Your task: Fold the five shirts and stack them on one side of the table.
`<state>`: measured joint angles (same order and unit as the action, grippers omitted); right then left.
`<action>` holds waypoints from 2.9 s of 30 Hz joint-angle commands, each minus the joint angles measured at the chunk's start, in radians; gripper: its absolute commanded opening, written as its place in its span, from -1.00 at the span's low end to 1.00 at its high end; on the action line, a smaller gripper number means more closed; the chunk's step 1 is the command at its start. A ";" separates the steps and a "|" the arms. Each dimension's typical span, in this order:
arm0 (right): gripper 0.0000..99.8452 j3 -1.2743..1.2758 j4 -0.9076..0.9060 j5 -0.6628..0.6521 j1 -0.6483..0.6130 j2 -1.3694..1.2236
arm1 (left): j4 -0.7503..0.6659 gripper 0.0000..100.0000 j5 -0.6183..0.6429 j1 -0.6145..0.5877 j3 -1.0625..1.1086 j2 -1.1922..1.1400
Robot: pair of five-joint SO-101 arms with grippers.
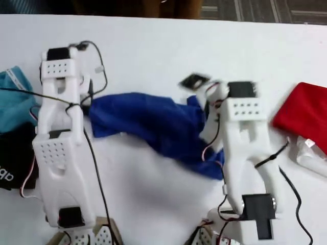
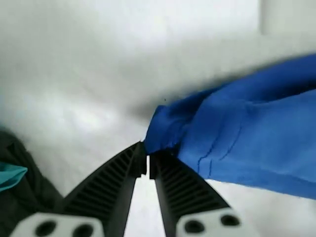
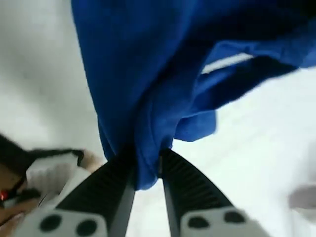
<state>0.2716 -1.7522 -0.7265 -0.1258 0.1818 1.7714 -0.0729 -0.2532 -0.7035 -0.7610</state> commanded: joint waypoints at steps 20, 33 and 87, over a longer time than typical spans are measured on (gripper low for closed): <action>-0.58 -0.023 -0.021 -0.235 0.004 0.269 | -0.009 -0.95 -0.051 -0.008 0.119 0.060; -0.63 -0.451 -0.015 -0.230 0.137 0.068 | -0.018 -0.95 -0.043 -0.012 0.110 -0.178; -0.96 -0.807 -0.019 0.160 0.228 -0.438 | -0.017 -0.95 -0.046 -0.006 0.065 -0.189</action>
<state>-0.6859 -1.7522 -0.5762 0.0936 -0.4641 1.7668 -0.1143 -0.2562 -0.6314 -0.9390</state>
